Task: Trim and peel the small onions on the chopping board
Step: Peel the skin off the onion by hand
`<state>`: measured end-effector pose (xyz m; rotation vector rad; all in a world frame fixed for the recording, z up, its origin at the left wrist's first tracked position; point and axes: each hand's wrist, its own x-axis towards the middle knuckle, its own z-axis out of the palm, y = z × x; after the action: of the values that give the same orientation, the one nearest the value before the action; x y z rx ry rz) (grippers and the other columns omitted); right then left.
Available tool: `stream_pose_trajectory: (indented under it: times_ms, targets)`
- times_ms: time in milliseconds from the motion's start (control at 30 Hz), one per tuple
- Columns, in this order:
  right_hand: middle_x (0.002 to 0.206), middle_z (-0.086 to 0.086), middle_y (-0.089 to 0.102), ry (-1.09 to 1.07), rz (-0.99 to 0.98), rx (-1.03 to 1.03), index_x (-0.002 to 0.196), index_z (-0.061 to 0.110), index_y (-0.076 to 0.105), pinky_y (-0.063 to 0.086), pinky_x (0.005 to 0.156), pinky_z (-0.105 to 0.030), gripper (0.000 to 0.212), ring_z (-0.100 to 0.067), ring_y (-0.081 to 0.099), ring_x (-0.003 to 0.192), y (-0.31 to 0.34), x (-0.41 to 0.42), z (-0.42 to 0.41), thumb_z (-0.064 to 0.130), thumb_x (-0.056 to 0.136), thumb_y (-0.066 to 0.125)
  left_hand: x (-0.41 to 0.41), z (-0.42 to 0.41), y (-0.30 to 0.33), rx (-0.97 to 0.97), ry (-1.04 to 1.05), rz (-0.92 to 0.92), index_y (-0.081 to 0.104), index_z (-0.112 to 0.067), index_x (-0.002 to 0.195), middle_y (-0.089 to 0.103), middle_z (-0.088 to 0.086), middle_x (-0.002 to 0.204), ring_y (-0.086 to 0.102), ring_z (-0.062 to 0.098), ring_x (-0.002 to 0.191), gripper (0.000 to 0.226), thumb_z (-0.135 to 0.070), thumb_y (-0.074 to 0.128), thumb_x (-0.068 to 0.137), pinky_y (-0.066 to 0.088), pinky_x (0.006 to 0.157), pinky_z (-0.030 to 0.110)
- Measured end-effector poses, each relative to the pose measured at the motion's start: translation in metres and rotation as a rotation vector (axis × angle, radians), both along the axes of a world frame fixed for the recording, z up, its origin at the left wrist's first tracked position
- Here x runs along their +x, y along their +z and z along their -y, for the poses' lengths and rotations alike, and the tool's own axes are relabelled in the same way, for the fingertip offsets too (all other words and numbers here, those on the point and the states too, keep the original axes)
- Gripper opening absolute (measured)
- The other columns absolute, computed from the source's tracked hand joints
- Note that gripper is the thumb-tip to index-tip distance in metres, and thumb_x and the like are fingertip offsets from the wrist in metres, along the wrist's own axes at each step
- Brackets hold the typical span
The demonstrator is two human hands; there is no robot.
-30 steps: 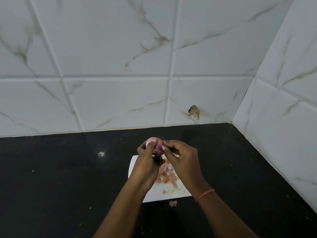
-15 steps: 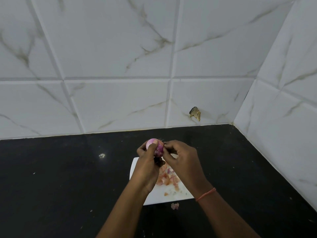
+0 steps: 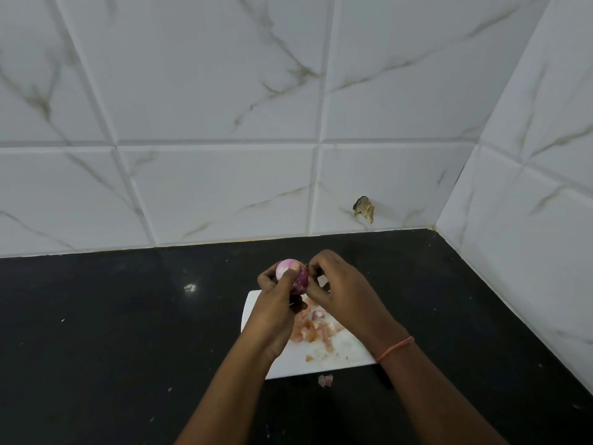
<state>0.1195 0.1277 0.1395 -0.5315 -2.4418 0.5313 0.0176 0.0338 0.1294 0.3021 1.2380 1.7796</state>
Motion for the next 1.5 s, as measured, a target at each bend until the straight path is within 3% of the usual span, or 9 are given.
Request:
stream_pose_trajectory:
  times_ms: [267, 400, 500, 600, 800, 933, 1067, 1200, 1500]
  targets:
    - [0.082, 0.009, 0.057, -0.081, -0.073, -0.180, 0.089, 0.021, 0.054, 0.051, 0.064, -0.026, 0.007, -0.008, 0.056, 0.074, 0.006, 0.006, -0.007, 0.020, 0.090, 0.060, 0.002, -0.001, 0.009, 0.024, -0.016, 0.162, 0.044, -0.014, 0.138, 0.056, 0.015, 0.112, 0.050, 0.018, 0.074, 0.040, -0.027, 0.054, 0.102, 0.042, 0.066, 0.031]
    - [0.086, 0.009, 0.067, -0.049, -0.231, -0.287, 0.096, 0.019, 0.065, 0.055, 0.072, -0.022, 0.005, -0.005, 0.065, 0.083, 0.008, 0.008, -0.003, 0.021, 0.095, 0.061, 0.002, -0.001, 0.010, 0.036, -0.009, 0.179, 0.043, -0.010, 0.141, 0.056, 0.017, 0.117, 0.055, 0.020, 0.074, 0.044, -0.028, 0.053, 0.102, 0.049, 0.067, 0.031]
    - [0.093, 0.011, 0.068, -0.009, -0.244, -0.291, 0.100, 0.019, 0.067, 0.054, 0.075, -0.016, 0.014, -0.003, 0.065, 0.089, 0.005, 0.006, 0.009, 0.025, 0.088, 0.070, 0.001, -0.001, 0.009, 0.073, -0.005, 0.206, 0.044, -0.007, 0.142, 0.059, 0.020, 0.128, 0.073, 0.027, 0.093, 0.044, -0.024, 0.053, 0.103, 0.058, 0.085, 0.039]
    - [0.096, 0.010, 0.067, -0.058, -0.257, -0.211, 0.101, 0.017, 0.067, 0.055, 0.078, -0.017, 0.015, -0.002, 0.064, 0.091, -0.003, 0.003, 0.012, 0.021, 0.087, 0.071, 0.001, 0.000, 0.008, 0.087, 0.022, 0.249, 0.043, -0.011, 0.138, 0.058, 0.023, 0.131, 0.070, 0.036, 0.110, 0.041, -0.020, 0.057, 0.101, 0.056, 0.096, 0.046]
    - [0.098, 0.014, 0.061, -0.080, -0.169, -0.117, 0.103, 0.023, 0.062, 0.052, 0.074, -0.014, 0.009, -0.001, 0.060, 0.091, -0.004, 0.000, 0.011, 0.025, 0.094, 0.061, -0.001, 0.000, 0.006, 0.066, 0.051, 0.175, 0.043, -0.016, 0.134, 0.056, 0.021, 0.131, 0.064, 0.035, 0.118, 0.043, -0.020, 0.063, 0.096, 0.053, 0.102, 0.047]
    - [0.100, 0.013, 0.054, -0.072, -0.079, -0.063, 0.102, 0.022, 0.055, 0.055, 0.073, -0.022, 0.007, -0.005, 0.057, 0.091, -0.004, -0.002, 0.006, 0.027, 0.097, 0.054, -0.004, 0.000, 0.004, 0.049, 0.032, 0.123, 0.044, -0.020, 0.135, 0.056, 0.017, 0.130, 0.064, 0.032, 0.116, 0.051, -0.028, 0.068, 0.090, 0.056, 0.096, 0.041]
    - [0.096, 0.011, 0.055, -0.075, -0.078, -0.114, 0.099, 0.020, 0.055, 0.054, 0.072, -0.028, 0.006, -0.007, 0.057, 0.089, -0.002, 0.000, 0.001, 0.025, 0.095, 0.052, -0.005, 0.003, 0.004, 0.058, -0.007, 0.112, 0.046, -0.017, 0.138, 0.056, 0.018, 0.126, 0.066, 0.025, 0.092, 0.042, -0.031, 0.057, 0.100, 0.058, 0.080, 0.033]
    - [0.091, 0.009, 0.063, -0.050, -0.156, -0.230, 0.099, 0.020, 0.062, 0.051, 0.073, -0.018, 0.008, -0.005, 0.061, 0.087, 0.003, 0.004, -0.003, 0.018, 0.098, 0.054, -0.008, 0.005, 0.006, 0.046, -0.028, 0.107, 0.052, -0.009, 0.138, 0.062, 0.016, 0.117, 0.067, 0.015, 0.072, 0.045, -0.036, 0.050, 0.103, 0.058, 0.069, 0.026]
    - [0.094, 0.010, 0.068, -0.028, -0.359, -0.220, 0.101, 0.017, 0.070, 0.052, 0.074, -0.012, 0.012, -0.003, 0.065, 0.088, 0.002, 0.002, 0.013, 0.016, 0.089, 0.069, -0.004, 0.005, 0.011, 0.079, 0.032, 0.166, 0.046, -0.014, 0.139, 0.060, 0.023, 0.131, 0.069, 0.034, 0.112, 0.044, -0.028, 0.057, 0.099, 0.060, 0.086, 0.037]
